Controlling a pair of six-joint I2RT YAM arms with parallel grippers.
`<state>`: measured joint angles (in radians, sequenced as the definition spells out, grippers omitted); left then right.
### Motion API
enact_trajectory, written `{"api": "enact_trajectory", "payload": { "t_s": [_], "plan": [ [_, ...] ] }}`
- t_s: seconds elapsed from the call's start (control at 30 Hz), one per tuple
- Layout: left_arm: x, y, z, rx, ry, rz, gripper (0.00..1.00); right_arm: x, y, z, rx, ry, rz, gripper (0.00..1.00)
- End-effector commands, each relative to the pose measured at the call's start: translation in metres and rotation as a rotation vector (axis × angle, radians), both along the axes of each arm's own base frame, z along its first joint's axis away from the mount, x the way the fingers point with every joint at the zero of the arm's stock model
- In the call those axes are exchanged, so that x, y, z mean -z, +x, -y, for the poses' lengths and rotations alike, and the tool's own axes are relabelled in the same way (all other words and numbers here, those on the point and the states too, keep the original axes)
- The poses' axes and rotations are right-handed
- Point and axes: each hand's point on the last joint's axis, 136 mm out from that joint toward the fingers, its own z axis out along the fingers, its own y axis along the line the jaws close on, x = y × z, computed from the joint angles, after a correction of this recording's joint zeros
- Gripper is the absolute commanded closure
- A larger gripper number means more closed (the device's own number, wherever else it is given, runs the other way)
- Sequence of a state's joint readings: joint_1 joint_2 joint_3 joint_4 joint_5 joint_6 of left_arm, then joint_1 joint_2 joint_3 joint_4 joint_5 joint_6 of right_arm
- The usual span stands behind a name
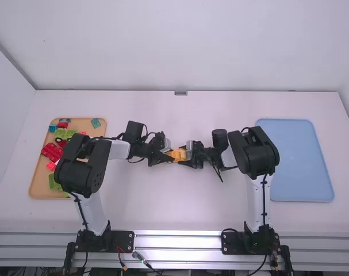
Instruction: Assemble lego blocks to make yellow taxi
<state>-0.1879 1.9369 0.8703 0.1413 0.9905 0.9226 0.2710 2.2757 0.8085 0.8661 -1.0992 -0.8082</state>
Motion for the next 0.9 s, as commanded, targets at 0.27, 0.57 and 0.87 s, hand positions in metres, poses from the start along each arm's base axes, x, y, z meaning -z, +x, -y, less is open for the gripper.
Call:
{"api": "enact_trajectory", "payload": {
  "t_s": [0.27, 0.57, 0.87],
  "plan": [
    [-0.025, 0.006, 0.008, 0.056, -0.054, 0.070, 0.98, 0.019, -0.006, 0.006, 0.064, -0.039, -0.126, 0.49],
    [-0.023, 0.003, 0.008, 0.085, -0.043, 0.060, 0.98, 0.020, -0.010, -0.002, -0.019, -0.054, -0.131, 0.51],
    [-0.016, -0.001, 0.006, 0.097, -0.033, 0.079, 0.98, 0.020, -0.013, -0.007, -0.033, -0.055, -0.130, 0.51]
  ]
}}
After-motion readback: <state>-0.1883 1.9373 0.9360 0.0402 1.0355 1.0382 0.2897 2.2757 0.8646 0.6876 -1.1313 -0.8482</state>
